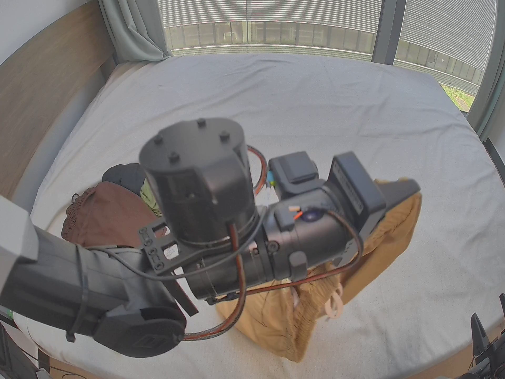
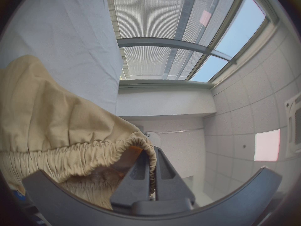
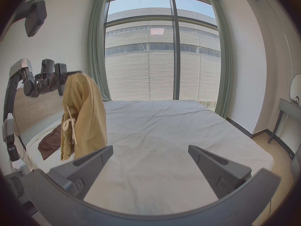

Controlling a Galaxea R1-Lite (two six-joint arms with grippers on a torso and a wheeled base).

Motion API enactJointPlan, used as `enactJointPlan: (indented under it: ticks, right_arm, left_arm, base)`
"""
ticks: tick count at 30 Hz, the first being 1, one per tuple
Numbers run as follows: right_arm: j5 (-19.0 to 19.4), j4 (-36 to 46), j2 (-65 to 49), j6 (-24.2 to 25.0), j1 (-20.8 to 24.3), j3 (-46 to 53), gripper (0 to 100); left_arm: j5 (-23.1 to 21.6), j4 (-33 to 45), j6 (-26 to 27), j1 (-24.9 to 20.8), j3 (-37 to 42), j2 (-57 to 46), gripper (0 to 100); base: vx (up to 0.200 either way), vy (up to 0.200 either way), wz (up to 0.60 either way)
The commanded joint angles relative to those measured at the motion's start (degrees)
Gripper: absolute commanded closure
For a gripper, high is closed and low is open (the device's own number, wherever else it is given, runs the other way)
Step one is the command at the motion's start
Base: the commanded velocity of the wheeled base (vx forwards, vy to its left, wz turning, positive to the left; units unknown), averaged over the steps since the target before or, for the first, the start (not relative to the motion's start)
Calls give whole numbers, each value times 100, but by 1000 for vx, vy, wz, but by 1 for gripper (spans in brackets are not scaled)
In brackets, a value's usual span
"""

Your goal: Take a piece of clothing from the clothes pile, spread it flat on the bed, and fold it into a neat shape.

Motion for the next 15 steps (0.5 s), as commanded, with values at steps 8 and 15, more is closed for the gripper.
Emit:
enactJointPlan:
  ticks: [8, 15]
  right_arm:
    - [4, -1, -60, -2, -1, 92, 0]
    - [4, -1, -60, -2, -1, 92, 0]
  left_arm:
    - [9, -156, -1201, 136, -569, -1001, 100]
    - [-87, -165, 126, 821, 635, -940, 100]
  base:
    - [0, 0, 0]
    - [0, 0, 0]
